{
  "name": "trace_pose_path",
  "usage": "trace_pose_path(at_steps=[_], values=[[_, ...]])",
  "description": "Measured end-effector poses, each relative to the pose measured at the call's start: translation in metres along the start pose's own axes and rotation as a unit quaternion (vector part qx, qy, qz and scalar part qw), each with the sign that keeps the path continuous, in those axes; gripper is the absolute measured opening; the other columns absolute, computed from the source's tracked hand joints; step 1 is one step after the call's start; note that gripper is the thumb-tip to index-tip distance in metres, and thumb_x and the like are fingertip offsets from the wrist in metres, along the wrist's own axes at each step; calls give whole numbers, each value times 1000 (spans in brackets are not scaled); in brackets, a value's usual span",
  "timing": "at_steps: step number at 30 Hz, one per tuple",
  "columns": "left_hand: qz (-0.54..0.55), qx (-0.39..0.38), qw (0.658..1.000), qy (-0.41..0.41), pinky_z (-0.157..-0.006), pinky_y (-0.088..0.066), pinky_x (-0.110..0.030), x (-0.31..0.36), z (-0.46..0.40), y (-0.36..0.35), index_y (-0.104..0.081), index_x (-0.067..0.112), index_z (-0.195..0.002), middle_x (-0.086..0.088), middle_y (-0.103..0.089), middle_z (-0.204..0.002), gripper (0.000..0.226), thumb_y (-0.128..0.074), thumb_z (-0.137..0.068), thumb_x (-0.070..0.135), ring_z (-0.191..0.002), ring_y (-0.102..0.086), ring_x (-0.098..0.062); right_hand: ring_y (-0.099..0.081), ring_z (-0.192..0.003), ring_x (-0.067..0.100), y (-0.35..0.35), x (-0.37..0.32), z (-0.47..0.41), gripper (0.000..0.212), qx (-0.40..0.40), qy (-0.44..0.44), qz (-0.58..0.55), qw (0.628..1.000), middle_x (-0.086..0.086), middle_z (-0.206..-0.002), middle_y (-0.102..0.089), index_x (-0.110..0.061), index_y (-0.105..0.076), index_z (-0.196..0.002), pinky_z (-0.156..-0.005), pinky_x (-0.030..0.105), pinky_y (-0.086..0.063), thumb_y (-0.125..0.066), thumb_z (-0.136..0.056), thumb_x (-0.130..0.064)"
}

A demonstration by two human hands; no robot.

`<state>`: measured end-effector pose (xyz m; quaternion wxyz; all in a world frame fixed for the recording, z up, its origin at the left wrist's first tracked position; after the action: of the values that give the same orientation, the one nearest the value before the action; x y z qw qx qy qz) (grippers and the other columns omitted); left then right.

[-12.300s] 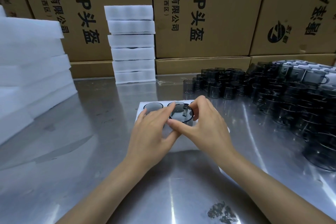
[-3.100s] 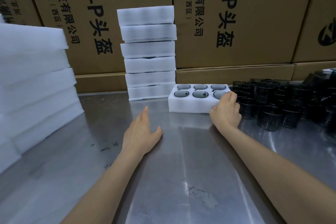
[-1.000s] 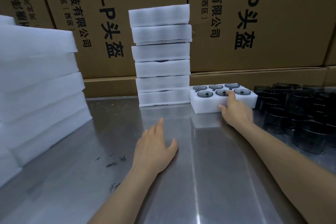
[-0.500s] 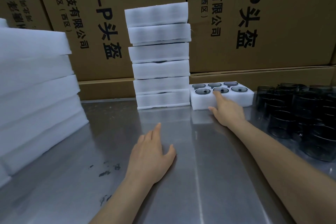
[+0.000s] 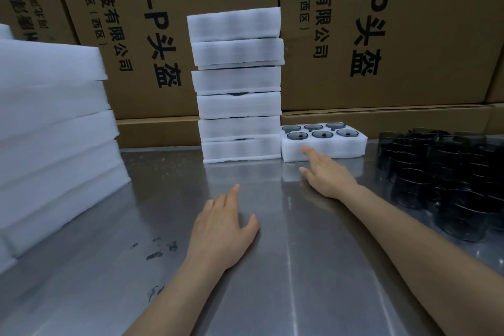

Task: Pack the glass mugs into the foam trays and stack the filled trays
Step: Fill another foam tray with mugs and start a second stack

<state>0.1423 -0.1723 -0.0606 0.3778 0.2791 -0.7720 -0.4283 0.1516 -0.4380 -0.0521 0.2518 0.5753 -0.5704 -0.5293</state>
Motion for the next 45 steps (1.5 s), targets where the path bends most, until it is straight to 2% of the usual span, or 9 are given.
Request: trace_pose_path(at_steps=[5, 8, 18, 26, 32, 36, 38, 40, 45], values=[[-2, -6, 1000, 9, -99, -37, -33, 1, 1, 2, -30, 22, -144, 4, -43, -140, 59, -42, -91, 46, -128, -36, -20, -54, -112, 28, 2, -19, 32, 32, 1, -20, 46, 999, 6, -125, -58, -20, -41, -126, -80, 38, -41, -33, -99, -35], [-24, 10, 1000, 2, -83, -42, -33, 7, 6, 9, -48, 18, -119, 1, -54, -117, 35, -41, -91, 38, -112, -48, -21, -54, -107, 27, 9, -30, 61, 27, 5, -43, 64, 997, 6, -120, -60, -20, -52, -111, -75, 35, -37, -31, -99, -33], [-51, 36, 998, -14, -75, -43, -31, 25, 60, 29, -59, 14, -101, -3, -60, -109, 25, -40, -92, 28, -102, -53, -24, -47, -120, 17, 39, -67, 182, 31, 0, -24, 38, 999, -6, -128, -55, -28, -50, -124, -84, 33, -41, -35, -97, -30], [-43, 19, 994, -98, -78, -43, -31, 45, 137, 51, -59, 18, -107, 0, -59, -109, 28, -39, -93, 33, -104, -53, -21, -40, -128, 13, 52, -100, 249, 39, -22, 7, 36, 999, -6, -138, -49, -25, -46, -130, -96, 28, -36, -39, -96, -44], [-24, -5, 982, -186, -82, -42, -31, 52, 182, 64, -57, 24, -112, 5, -59, -114, 28, -39, -93, 36, -106, -53, -18, -21, -141, 8, 49, -124, 294, 57, -77, 31, 33, 996, -10, -154, -26, -33, -34, -141, -114, 35, -15, -36, -92, -60], [-160, -9, 960, -230, -102, -31, -36, 38, 178, 82, -39, 19, -137, -2, -52, -132, 51, -39, -90, 40, -117, -50, -25, -19, -141, 6, 50, -129, 306, 57, -80, 35, 21, 996, -13, -154, -24, -34, -34, -141, -116, 36, -13, -36, -91, -62], [-219, 45, 959, -176, -109, -20, -40, 16, 163, 107, -21, 16, -147, -3, -40, -145, 68, -42, -87, 39, -127, -41, -23, -20, -141, 6, 52, -129, 306, 56, -77, 34, 14, 996, -14, -153, -26, -35, -36, -140, -116, 35, -14, -37, -91, -62], [-228, 99, 967, -56, -108, -20, -43, -17, 144, 141, -13, 11, -149, -8, -31, -149, 75, -45, -88, 39, -131, -34, -25, -22, -140, 5, 53, -130, 307, 55, -72, 37, 10, 997, -14, -152, -29, -35, -37, -139, -115, 34, -16, -37, -91, -61], [-342, 36, 915, 212, -113, -10, -54, -103, 123, 200, -6, 9, -148, -17, -11, -154, 82, -47, -89, 48, -140, -15, -39, -26, -137, 5, 56, -132, 308, 50, -65, 42, 11, 997, -15, -149, -33, -34, -39, -137, -114, 31, -21, -38, -92, -57]])
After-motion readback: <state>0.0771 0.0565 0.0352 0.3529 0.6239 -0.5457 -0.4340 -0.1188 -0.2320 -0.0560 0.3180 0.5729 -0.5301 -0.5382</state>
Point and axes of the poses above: each hand's wrist, its own z-axis away from the middle knuckle, its own y-axis out of the back of the hand, x = y × z, the point moved 3 cm from there along -z, towards the middle knuckle
